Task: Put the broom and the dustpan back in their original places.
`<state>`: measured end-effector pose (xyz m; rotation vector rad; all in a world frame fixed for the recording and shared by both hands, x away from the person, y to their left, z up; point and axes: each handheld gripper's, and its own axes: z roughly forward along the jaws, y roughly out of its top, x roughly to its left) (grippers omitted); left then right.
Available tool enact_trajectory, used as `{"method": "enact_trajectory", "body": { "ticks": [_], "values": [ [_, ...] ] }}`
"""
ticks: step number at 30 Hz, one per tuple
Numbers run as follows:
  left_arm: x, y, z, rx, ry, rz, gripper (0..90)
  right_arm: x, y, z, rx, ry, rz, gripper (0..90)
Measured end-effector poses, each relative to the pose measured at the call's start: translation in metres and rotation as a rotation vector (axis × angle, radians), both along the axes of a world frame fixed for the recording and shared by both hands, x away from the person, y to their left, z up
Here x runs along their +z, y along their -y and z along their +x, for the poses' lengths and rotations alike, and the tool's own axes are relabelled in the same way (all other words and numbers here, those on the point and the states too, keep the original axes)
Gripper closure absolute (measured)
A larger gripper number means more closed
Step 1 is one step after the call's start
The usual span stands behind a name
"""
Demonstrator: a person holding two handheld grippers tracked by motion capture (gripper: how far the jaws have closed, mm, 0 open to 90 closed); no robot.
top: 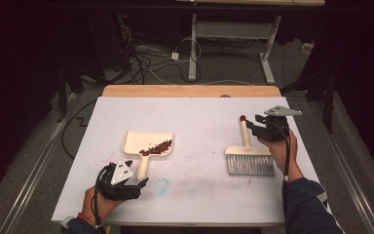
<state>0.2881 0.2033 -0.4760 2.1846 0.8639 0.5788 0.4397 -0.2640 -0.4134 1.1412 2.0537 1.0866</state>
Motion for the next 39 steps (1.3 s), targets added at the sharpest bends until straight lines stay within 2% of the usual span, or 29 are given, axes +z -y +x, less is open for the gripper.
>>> {"method": "enact_trajectory", "body": {
  "ticks": [5, 8, 12, 15, 17, 22, 29, 34, 36, 38, 39],
  "values": [
    [-0.001, 0.000, 0.001, 0.003, -0.004, -0.010, 19.3, 0.007, -0.003, -0.007, 0.027, 0.030, 0.012, 47.5],
    [-0.003, 0.000, 0.002, 0.004, -0.010, -0.013, 17.8, 0.012, -0.005, -0.012, 0.043, 0.058, 0.020, 40.0],
    [-0.004, 0.001, 0.003, 0.004, -0.019, -0.018, 17.7, 0.017, -0.007, -0.015, 0.024, 0.078, 0.042, 28.6],
    [-0.004, 0.005, 0.002, 0.004, -0.021, 0.012, 17.9, 0.021, -0.009, -0.018, 0.019, 0.092, 0.041, 23.9],
    [-0.004, 0.006, 0.002, -0.007, -0.020, 0.014, 17.8, 0.025, -0.010, -0.020, 0.017, 0.106, 0.051, 21.9],
    [-0.005, 0.004, 0.002, -0.008, -0.024, 0.005, 17.7, 0.031, -0.014, -0.027, 0.026, 0.136, 0.070, 18.7],
    [-0.005, -0.004, 0.004, 0.019, -0.024, -0.032, 17.7, 0.032, -0.019, -0.035, 0.053, 0.142, 0.049, 17.3],
    [-0.005, -0.005, 0.004, 0.020, -0.018, -0.033, 17.7, 0.036, -0.020, -0.044, 0.072, 0.170, 0.031, 17.3],
    [-0.005, -0.005, 0.003, 0.018, -0.017, -0.032, 17.7, 0.037, -0.022, -0.049, 0.080, 0.162, 0.039, 17.4],
    [-0.005, -0.005, 0.004, 0.018, -0.018, -0.032, 17.7, 0.038, -0.022, -0.052, 0.090, 0.177, 0.018, 17.3],
    [-0.006, -0.005, 0.004, 0.018, -0.019, -0.030, 17.7, 0.038, -0.022, -0.054, 0.091, 0.177, 0.025, 17.3]
  ]
}}
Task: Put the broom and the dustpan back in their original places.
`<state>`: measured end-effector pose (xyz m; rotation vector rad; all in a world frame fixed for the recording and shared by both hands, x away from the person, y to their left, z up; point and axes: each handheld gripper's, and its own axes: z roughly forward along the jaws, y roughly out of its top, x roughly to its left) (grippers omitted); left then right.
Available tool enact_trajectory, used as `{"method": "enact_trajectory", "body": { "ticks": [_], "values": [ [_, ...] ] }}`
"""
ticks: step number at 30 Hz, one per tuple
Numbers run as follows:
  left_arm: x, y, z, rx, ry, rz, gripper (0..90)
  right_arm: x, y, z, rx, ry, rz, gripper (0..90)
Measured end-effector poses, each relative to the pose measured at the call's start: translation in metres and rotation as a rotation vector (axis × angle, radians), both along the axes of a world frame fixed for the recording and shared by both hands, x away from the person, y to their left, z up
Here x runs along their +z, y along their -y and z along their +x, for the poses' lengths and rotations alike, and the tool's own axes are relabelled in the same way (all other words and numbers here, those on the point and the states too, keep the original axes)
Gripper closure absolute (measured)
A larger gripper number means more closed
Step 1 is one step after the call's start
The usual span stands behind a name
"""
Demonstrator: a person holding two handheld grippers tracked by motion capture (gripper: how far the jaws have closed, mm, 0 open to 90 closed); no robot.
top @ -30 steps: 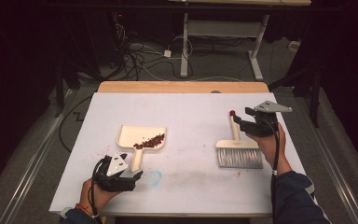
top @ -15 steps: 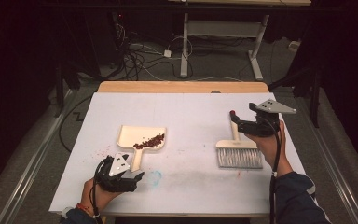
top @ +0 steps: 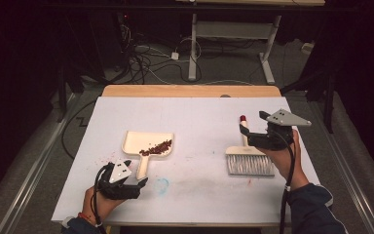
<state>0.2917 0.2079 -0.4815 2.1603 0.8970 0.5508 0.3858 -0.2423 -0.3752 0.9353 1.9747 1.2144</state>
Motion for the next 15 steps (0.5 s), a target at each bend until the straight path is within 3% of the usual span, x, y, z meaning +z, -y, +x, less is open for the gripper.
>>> {"method": "enact_trajectory", "body": {
  "ticks": [15],
  "values": [
    [0.001, 0.001, -0.001, -0.007, 0.007, 0.004, 17.7, 0.001, 0.002, -0.025, 0.061, 0.047, -0.024, 18.0]
  ]
}}
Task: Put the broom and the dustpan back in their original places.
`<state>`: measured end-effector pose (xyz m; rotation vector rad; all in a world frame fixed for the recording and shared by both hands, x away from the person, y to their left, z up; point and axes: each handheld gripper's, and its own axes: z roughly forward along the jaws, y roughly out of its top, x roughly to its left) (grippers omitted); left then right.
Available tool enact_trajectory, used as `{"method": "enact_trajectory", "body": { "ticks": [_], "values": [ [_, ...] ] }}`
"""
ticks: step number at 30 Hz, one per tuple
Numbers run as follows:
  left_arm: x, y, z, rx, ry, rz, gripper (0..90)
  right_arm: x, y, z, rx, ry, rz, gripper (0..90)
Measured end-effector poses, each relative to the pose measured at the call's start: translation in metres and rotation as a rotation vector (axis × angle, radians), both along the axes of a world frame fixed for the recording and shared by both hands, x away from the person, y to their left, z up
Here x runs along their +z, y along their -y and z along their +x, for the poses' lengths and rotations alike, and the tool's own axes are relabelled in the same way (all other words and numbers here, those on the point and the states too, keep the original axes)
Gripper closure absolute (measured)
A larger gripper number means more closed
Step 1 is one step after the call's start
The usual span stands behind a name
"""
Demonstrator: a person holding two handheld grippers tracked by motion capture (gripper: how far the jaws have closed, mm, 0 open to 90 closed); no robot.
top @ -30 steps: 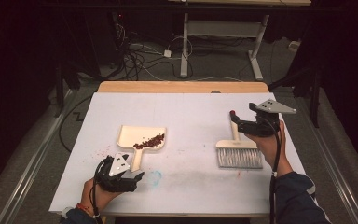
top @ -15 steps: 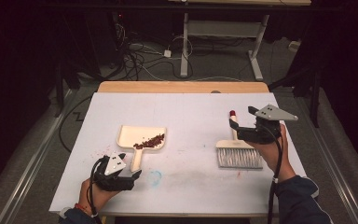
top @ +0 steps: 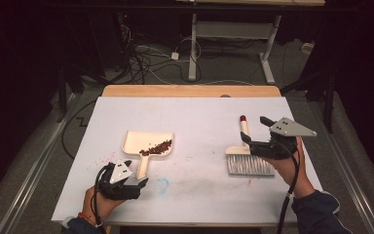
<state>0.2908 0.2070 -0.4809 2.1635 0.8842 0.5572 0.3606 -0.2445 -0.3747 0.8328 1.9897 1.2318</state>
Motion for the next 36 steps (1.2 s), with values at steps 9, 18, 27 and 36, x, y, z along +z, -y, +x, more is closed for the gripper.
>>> {"method": "enact_trajectory", "body": {
  "ticks": [9, 18, 27, 36],
  "values": [
    [0.000, 0.001, 0.000, -0.003, -0.001, 0.002, 17.7, -0.002, 0.005, -0.013, 0.013, 0.026, -0.019, 18.0],
    [0.000, 0.001, 0.000, -0.003, -0.001, 0.007, 17.7, -0.006, 0.015, -0.023, 0.032, 0.043, -0.025, 18.1],
    [0.001, 0.000, -0.001, 0.004, 0.016, 0.008, 17.8, -0.013, 0.021, -0.031, 0.042, 0.054, -0.040, 18.0],
    [0.001, 0.001, -0.001, 0.002, 0.012, 0.008, 17.7, -0.022, 0.022, -0.040, 0.044, 0.089, -0.075, 17.8]
  ]
}}
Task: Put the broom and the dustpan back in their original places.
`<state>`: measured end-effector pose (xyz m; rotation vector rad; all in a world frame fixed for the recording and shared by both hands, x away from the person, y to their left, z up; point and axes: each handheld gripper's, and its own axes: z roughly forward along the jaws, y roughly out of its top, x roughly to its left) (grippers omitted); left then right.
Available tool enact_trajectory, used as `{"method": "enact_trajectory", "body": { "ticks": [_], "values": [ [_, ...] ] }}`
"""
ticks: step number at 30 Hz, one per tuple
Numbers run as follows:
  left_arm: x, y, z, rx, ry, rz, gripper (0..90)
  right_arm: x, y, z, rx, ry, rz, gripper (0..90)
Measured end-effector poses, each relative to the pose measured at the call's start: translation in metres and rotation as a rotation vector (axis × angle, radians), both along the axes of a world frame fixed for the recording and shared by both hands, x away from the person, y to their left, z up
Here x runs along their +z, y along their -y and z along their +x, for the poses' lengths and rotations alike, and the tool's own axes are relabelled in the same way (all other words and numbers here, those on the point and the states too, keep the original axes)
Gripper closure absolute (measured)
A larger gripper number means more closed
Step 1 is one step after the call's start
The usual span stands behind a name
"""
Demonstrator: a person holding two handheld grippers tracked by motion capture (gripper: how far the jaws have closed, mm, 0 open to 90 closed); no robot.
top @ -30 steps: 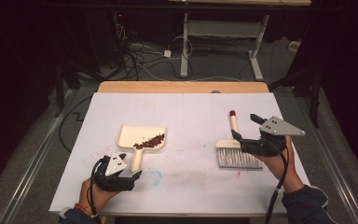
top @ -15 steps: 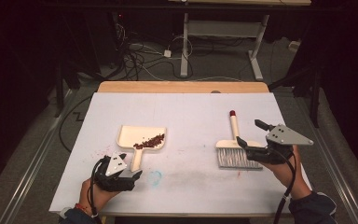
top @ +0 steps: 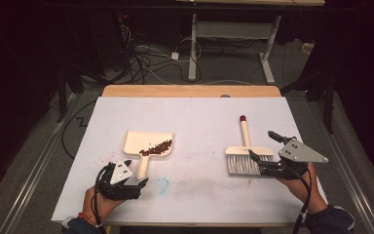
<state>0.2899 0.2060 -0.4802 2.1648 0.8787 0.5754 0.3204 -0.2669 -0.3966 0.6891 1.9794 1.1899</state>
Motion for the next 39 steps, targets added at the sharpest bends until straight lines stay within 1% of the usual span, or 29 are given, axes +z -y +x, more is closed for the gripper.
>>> {"method": "enact_trajectory", "body": {
  "ticks": [6, 11, 13, 15, 16, 21, 23, 25, 26, 31, 34, 38, 39],
  "values": [
    [0.000, 0.001, 0.000, -0.005, -0.001, 0.006, 17.7, -0.008, 0.004, -0.003, 0.000, -0.009, -0.011, 17.8],
    [-0.001, 0.001, 0.000, -0.005, -0.002, 0.007, 17.7, -0.017, 0.008, -0.007, -0.017, -0.012, -0.021, 17.8],
    [0.000, 0.002, 0.000, -0.005, 0.004, 0.011, 17.7, -0.021, 0.010, -0.008, -0.018, -0.020, -0.023, 17.8],
    [0.000, 0.002, 0.000, -0.004, 0.007, 0.006, 17.7, -0.025, 0.010, -0.010, -0.022, -0.022, -0.037, 17.8],
    [0.000, 0.002, 0.000, -0.007, 0.008, 0.011, 17.7, -0.028, 0.011, -0.011, -0.015, -0.029, -0.033, 17.8],
    [0.000, 0.003, 0.000, -0.008, 0.007, 0.012, 17.7, -0.039, 0.013, -0.015, -0.010, -0.049, -0.057, 17.8],
    [0.000, 0.003, 0.000, -0.009, 0.008, 0.008, 17.7, -0.043, 0.015, -0.016, -0.005, -0.053, -0.052, 17.8],
    [0.000, 0.003, 0.000, -0.009, 0.007, 0.012, 17.7, -0.047, 0.017, -0.018, -0.011, -0.056, -0.056, 17.8],
    [-0.001, 0.003, 0.000, -0.010, 0.005, 0.011, 17.7, -0.049, 0.018, -0.019, -0.011, -0.056, -0.049, 17.8],
    [-0.001, 0.006, 0.002, -0.019, 0.005, 0.010, 17.7, -0.058, 0.022, -0.023, -0.015, -0.074, -0.047, 17.8],
    [-0.001, 0.008, 0.003, -0.034, 0.005, 0.012, 17.7, -0.064, 0.024, -0.026, -0.023, -0.069, -0.059, 17.9],
    [-0.001, 0.012, 0.002, -0.049, 0.009, 0.018, 17.7, -0.072, 0.028, -0.028, -0.026, -0.096, -0.050, 18.6],
    [0.000, 0.012, 0.001, -0.051, 0.011, 0.019, 17.7, -0.075, 0.028, -0.028, -0.024, -0.105, -0.061, 18.5]
  ]
}}
